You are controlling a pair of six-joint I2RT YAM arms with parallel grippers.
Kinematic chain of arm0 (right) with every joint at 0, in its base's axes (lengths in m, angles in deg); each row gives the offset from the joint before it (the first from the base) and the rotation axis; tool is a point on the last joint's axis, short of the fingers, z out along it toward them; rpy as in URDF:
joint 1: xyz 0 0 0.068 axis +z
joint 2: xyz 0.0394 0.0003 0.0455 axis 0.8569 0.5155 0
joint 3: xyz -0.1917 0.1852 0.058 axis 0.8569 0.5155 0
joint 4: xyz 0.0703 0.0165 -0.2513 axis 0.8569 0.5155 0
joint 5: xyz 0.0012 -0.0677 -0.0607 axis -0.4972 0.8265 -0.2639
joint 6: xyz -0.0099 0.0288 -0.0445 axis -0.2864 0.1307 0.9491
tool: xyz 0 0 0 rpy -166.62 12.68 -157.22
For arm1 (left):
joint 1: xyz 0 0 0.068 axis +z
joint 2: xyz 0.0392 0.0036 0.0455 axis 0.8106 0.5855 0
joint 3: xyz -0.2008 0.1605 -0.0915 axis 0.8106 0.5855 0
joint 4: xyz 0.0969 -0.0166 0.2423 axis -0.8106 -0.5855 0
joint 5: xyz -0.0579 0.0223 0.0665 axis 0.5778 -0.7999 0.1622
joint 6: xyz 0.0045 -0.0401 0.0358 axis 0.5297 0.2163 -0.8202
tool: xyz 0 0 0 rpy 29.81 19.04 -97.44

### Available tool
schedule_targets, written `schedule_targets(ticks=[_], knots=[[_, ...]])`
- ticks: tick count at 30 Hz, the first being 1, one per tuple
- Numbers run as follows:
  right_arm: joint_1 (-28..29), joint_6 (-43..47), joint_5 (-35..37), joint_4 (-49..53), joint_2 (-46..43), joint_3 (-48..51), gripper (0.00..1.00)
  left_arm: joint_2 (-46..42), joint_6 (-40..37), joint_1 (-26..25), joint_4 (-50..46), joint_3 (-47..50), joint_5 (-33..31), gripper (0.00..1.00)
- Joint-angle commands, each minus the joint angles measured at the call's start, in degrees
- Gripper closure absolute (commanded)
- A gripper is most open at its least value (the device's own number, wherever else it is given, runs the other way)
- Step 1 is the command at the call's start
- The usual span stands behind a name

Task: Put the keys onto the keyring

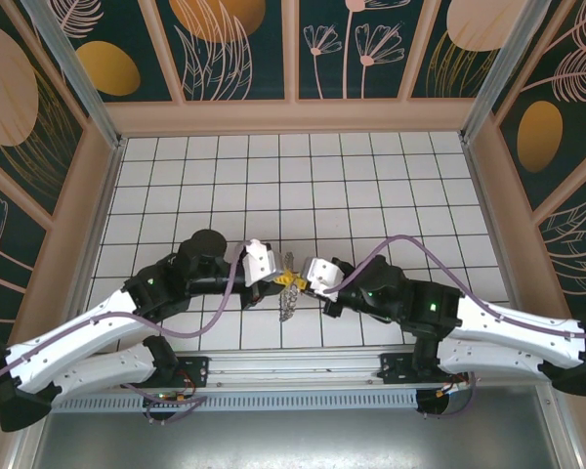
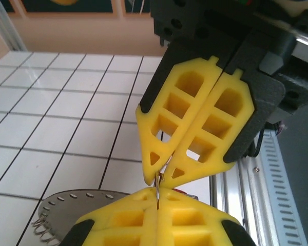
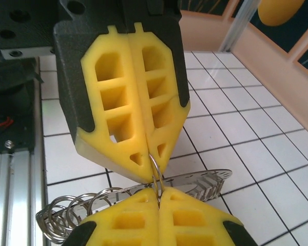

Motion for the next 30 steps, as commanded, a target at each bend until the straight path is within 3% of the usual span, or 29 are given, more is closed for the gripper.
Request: schedule_targets(ticks=[1,10,15,17,22,26,30], knots=[[-0.1,-0.3,-1.4,-2.9,-2.5,1.6,0.91,-3.0,4.6,-0.7,12.2,2.1,7.8,1.00],[0.6,-0.6,-5.1,-6.8,-6.3,4.3,0.87,-4.4,10.4,-0.7,25.6,7.2,13.5,1.00],[0.9,-0.2,-5.3,-7.6,-7.1,4.9,0.95,-4.4,11.8,-0.7,28.2,8.6,14.2,1.00],[0.9,0.1,-5.3,-7.7,-7.4,5.0,1.00,-3.7,11.0,-0.8,25.3,7.8,13.3,1.00],[0.9,0.0,-0.6,-6.6,-7.6,4.6,1.00,-1.8,5.4,-0.8,10.2,2.4,6.9,1.00],[0.9,0.2,3.4,-2.3,-3.9,1.9,1.00,0.7,0.8,-0.7,-1.7,-3.4,1.3,0.86],[0.9,0.1,4.5,-0.6,-1.4,0.4,1.00,2.2,-1.3,-0.7,-6.7,-6.5,-0.9,0.79]])
